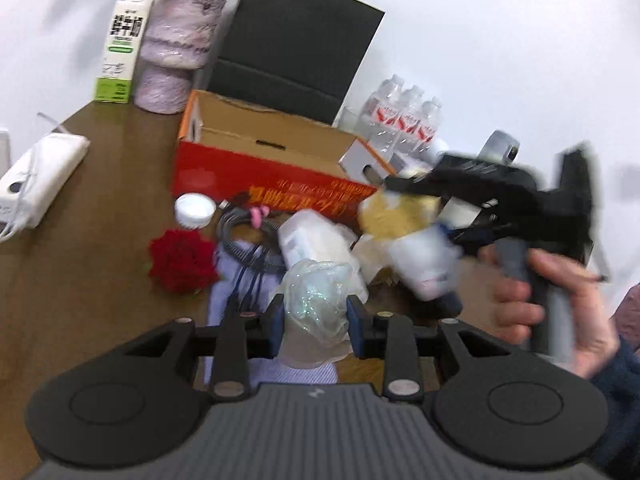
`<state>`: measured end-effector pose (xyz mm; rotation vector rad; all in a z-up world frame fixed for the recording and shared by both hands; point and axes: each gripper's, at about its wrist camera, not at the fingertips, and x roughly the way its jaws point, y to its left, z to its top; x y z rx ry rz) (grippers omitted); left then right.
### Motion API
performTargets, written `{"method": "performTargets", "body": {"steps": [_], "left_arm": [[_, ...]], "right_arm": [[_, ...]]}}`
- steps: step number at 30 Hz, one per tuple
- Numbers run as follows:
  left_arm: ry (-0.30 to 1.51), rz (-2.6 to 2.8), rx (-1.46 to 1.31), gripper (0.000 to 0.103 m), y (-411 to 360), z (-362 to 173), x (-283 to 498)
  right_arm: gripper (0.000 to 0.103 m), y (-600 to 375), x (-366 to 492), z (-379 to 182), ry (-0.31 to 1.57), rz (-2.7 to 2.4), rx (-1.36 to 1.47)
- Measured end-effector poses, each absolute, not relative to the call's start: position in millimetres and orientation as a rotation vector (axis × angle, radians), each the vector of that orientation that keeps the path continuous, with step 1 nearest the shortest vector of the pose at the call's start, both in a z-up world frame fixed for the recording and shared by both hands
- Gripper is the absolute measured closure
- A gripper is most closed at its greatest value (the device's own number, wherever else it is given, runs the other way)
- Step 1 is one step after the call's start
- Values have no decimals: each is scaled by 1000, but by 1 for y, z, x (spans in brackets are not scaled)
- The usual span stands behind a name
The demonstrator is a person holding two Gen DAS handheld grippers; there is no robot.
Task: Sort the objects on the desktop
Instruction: 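Drop the plastic bag in the box with left gripper while right gripper drops the toy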
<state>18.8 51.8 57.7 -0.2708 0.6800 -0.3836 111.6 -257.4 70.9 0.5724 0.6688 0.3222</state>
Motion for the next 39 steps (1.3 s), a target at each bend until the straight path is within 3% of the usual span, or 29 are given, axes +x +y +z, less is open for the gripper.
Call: {"method": "performTargets", "body": {"steps": [3,6,9,11,12,13,14,15,21,23,25,29,32,39], "left_arm": [[687,-368,-236,71,49,53,5],[661,-326,-169,59,39,46,-11],[669,-337,-156,55,33,38,-24],[689,-354,-164,51,31,35,-29],[691,-359,-164,45,30,34,-33],[689,-364,-162,35,31,34,-36],[683,-367,-159,31,30,33,-40],[681,-369,-155,28,30,33,-43],[667,-370,-158,27,29,32,-41],[683,-368,-144,32,25,29,-31],[712,-399,-129,73,20,26,-23],[685,-426,-174,77,28,36,-30],[641,-448,-243,78,43,65,-15],[585,-354,-159,77,43,137,135]], "right_arm": [[44,-236,51,98,480,339,305],[36,-205,-23,93,246,280,-76],[35,-181,-70,55,294,298,-328],[37,-180,-96,40,410,369,-315],[34,-180,-107,39,430,400,-299],[31,-182,-120,40,436,417,-286],[20,-183,-131,43,433,420,-278],[17,-187,-139,46,437,430,-270],[17,-204,-150,62,448,497,-170],[22,-202,-139,61,450,486,-152],[47,-199,-132,56,483,521,-150],[56,-193,-135,57,446,559,-207],[56,-198,-124,77,368,538,-240],[55,-191,35,144,149,468,-444]]}}
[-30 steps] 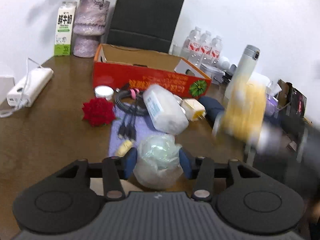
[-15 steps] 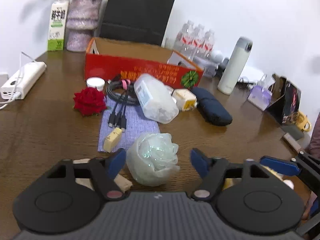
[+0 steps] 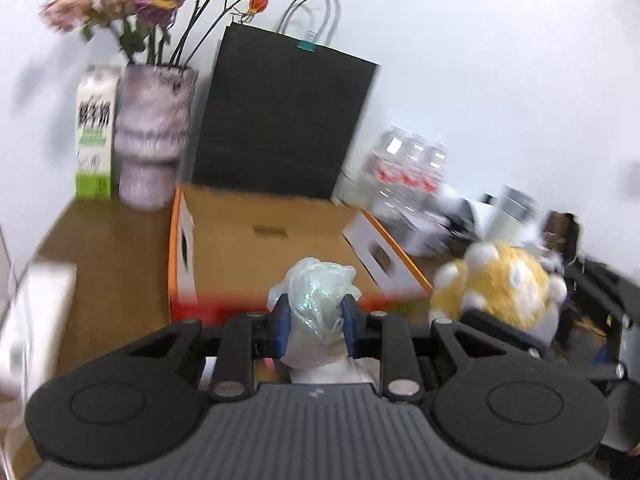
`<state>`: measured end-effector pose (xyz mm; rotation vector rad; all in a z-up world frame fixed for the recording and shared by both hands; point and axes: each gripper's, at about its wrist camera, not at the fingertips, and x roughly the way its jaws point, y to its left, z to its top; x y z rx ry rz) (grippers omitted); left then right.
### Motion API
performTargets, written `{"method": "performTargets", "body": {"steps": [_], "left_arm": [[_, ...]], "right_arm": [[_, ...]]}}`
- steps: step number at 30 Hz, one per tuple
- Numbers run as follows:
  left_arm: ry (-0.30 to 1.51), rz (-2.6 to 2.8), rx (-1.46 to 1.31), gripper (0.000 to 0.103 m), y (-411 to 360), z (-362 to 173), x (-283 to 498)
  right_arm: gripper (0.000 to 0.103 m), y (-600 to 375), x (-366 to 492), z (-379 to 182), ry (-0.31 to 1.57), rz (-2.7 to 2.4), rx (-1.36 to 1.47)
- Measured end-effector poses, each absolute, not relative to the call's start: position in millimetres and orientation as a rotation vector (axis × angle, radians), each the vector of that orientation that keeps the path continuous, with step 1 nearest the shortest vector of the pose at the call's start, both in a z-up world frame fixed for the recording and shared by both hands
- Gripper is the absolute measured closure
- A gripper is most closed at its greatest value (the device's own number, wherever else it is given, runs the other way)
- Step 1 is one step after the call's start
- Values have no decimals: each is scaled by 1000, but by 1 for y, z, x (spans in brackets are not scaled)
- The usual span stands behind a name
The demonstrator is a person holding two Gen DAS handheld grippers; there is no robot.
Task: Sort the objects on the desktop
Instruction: 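Drop the plastic bag in the box with left gripper while right gripper drops the toy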
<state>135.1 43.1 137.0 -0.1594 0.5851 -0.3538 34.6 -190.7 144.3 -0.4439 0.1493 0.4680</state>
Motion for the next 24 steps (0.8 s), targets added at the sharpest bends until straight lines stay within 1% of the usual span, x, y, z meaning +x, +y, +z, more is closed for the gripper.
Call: {"method": "performTargets", "body": {"steps": [3,4,5,6,7,8,9,11,14,16,17,19,21,24], "left_arm": [[586,-227,-91,76,37,137,215],[595,-194,-98,75,37,133,239],[621,-183,-104,73,38,127,265],[647,-176,-93,62,36,120,287],[655,-151,-90,41,35,113,302],[653,-125,-75,31,34,105,316],[647,-118,-51,25,32,99,325],[653,-127,-25,26,30,91,335],[672,-145,-58,24,36,82,341],[683,-135,-59,22,37,80,344],[682,-133,-58,20,37,81,343],[680,-127,-52,15,37,82,341],[682,-118,-45,13,41,82,341],[689,-98,-42,11,49,83,336]], "right_arm": [[55,-174,143,149,204,485,-511],[55,-170,171,146,219,484,-522],[52,-165,201,139,240,481,-533],[47,-161,225,131,259,465,-530],[44,-156,248,121,299,450,-529],[30,-153,268,112,369,447,-527],[26,-152,283,104,445,452,-507],[26,-168,298,97,507,503,-383],[19,-212,307,95,532,539,-150],[19,-233,317,92,578,522,-60],[20,-237,321,89,593,492,-62],[21,-235,325,85,588,441,-140],[24,-223,334,81,581,458,-235],[24,-197,343,73,573,500,-364]]}}
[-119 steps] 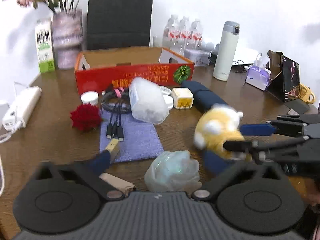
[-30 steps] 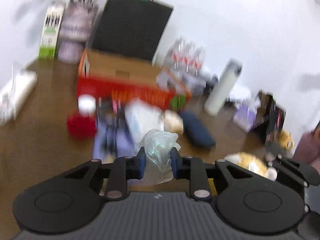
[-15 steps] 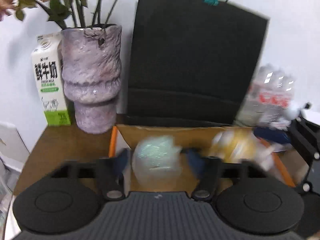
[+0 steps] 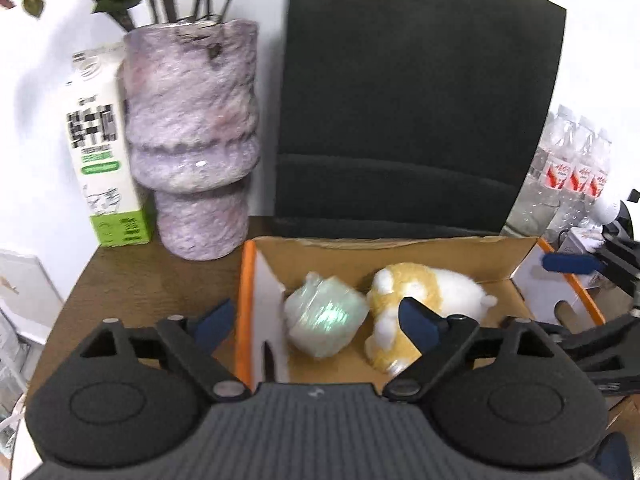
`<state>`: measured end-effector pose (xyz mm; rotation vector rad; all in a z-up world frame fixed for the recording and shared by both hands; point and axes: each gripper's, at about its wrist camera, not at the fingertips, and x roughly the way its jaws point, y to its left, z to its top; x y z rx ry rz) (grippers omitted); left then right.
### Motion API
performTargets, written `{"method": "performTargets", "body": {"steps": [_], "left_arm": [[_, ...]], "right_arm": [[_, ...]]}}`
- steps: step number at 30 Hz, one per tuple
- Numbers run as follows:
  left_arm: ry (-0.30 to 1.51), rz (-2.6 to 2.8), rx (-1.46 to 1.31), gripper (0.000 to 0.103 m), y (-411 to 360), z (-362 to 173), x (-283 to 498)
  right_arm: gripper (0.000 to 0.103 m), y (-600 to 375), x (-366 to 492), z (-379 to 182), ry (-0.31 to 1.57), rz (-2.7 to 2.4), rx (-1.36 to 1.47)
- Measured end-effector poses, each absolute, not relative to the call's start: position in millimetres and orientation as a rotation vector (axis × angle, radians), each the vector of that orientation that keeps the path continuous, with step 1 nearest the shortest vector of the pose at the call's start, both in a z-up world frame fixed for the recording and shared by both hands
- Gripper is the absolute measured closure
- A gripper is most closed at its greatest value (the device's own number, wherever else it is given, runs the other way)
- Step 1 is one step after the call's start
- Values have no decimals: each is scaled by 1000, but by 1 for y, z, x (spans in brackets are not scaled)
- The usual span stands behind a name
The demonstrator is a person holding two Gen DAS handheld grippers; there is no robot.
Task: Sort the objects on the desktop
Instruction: 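Drop the plastic bag in the box with left gripper while right gripper drops the toy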
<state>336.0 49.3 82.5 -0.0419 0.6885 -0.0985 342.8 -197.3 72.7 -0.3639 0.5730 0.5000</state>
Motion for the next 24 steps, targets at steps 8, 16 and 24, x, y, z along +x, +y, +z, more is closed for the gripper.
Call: {"method": "performTargets", "body": {"steps": [8,16,24], "left_arm": [[706,-89,-36,10,58,70,341],[711,-114,-57,10,51,58,350],[720,-114,-14,10,43,53,346]], "right_arm": [[28,-156,397,49,683,565,-463],[71,-175,388,47,786,527,-262],[63,-206,349,54,778,205,-163]]}}
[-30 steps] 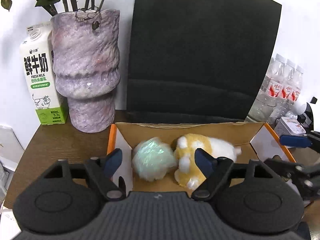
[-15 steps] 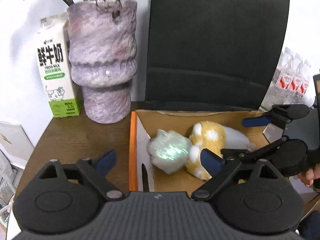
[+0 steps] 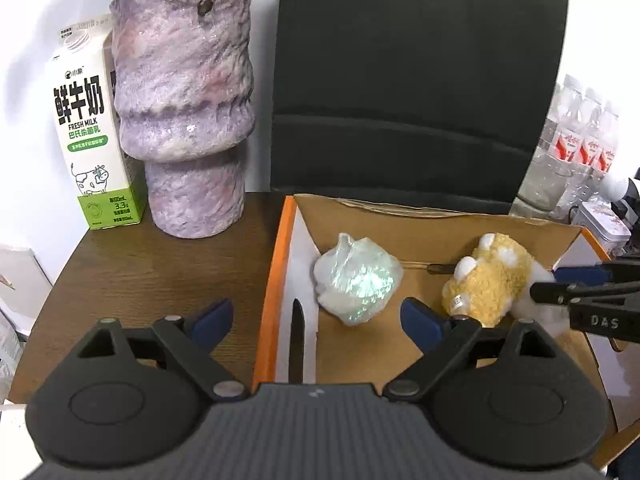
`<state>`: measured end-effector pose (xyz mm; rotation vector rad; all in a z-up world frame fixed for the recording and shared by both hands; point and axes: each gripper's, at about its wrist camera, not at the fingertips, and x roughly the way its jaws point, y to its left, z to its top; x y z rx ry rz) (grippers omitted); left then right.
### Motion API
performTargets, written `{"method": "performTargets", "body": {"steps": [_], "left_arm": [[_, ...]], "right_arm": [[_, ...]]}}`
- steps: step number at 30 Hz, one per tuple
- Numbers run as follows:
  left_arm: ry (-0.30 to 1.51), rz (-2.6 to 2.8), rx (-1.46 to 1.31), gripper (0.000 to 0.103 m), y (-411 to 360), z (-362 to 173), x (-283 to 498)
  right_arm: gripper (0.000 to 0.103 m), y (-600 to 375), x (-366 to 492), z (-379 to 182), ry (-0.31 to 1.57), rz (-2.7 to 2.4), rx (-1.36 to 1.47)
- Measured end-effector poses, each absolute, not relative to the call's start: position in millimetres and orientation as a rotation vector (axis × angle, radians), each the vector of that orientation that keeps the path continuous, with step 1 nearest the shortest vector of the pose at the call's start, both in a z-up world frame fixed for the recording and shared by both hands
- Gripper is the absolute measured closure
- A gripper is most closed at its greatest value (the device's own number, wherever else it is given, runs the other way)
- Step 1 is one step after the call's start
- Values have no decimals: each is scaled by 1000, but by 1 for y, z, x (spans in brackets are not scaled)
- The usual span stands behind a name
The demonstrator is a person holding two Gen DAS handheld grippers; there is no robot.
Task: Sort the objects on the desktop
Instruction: 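Drop the plastic bag in the box with left gripper while right gripper drops the toy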
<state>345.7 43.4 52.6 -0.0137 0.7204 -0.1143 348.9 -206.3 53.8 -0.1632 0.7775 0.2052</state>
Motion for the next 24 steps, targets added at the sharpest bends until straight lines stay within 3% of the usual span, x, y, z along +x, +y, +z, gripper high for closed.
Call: {"method": "performTargets", "body": {"steps": [1,2,3,5,7,8,15,18,24], "left_arm": [[731,-121,0,10,42,52,346],[739,-114,20,10,40,52,346],[731,-100,35,10,39,53,345],[659,-91,23,10,41,61,339],[591,-75,20,8,41,65,335],[571,-53,44,8,38,65,334],[583,-85,310,12,3,44,326],[601,-23,320,2,-3,46,319],[629,-54,220,0,5,51,317]], "right_arm": [[49,-209,345,56,754,246,-169],[22,-208,347,55,757,308,-181],[11,-205,353,51,793,366,-205],[20,-197,366,44,829,393,-261],[53,-192,376,41,853,346,-293],[63,-191,375,42,844,313,-302],[66,-227,335,56,876,192,-43],[67,-234,330,48,887,129,14],[61,-224,357,47,886,-21,71]]}}
